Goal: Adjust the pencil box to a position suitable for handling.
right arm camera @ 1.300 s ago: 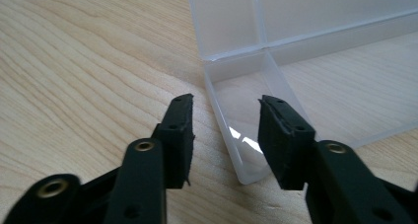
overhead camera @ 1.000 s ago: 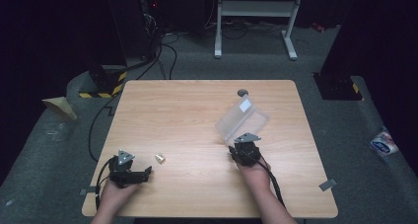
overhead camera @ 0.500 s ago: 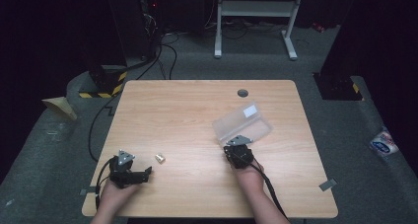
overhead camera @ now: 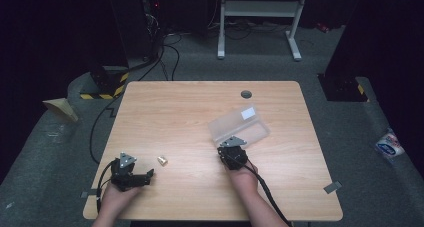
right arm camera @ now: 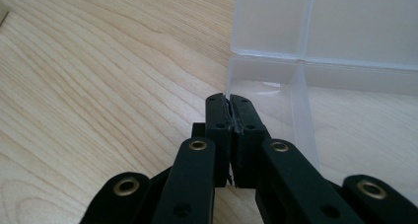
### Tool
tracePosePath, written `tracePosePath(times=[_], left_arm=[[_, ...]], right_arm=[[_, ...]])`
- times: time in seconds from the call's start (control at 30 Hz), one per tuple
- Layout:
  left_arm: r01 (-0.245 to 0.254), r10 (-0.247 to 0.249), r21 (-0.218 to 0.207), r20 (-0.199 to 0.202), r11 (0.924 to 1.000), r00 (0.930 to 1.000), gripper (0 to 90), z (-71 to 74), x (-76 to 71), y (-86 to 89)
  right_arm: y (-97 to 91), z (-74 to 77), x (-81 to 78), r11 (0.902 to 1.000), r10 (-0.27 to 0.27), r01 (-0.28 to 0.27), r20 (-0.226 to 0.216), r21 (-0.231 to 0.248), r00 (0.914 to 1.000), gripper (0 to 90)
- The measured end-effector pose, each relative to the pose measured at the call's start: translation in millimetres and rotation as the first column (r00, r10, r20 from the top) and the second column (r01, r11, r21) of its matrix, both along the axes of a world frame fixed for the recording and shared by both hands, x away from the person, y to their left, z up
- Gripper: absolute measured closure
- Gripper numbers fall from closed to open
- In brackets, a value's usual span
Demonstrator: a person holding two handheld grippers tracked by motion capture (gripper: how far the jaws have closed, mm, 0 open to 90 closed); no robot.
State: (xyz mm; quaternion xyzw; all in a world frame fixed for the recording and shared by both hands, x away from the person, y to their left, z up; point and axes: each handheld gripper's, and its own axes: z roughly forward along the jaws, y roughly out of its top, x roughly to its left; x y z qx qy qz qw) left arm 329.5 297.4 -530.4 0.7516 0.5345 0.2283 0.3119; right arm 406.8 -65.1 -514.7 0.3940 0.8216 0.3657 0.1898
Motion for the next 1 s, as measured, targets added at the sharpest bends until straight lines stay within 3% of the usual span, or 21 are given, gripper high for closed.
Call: tracePosePath(times=[0.6, 0.73, 0.9, 1.0], left_arm=[[0.015, -0.015, -0.006, 0.003, 0.9999, 0.9999, 4.4, -0.1, 2.3, -1.7], [0.015, -0.015, -0.006, 0.005, 0.9999, 0.9999, 5.3, 0.0, 1.0, -1.5], [0.014, -0.014, -0.007, 0.006, 0.9999, 0.9999, 5.4, -0.1, 1.0, -1.5], [0.012, -0.012, -0.008, 0.006, 0.9999, 0.9999, 5.5, -0.1, 0.7, -1.6]], right_arm=[[47.5, 1.2, -8.5, 0.9983, 0.053, -0.053, 0.012, 0.023, 0.9986, 84.0], [55.3, 2.9, -9.6, 0.9971, 0.061, -0.062, 0.026, 0.043, 0.9978, 78.1], [38.1, 19.0, -12.9, 0.9971, 0.043, -0.047, 0.061, 0.060, 0.9972, 72.1], [9.7, 29.1, -9.2, 0.9978, -0.019, 0.013, 0.086, 0.065, 0.9961, 68.8]])
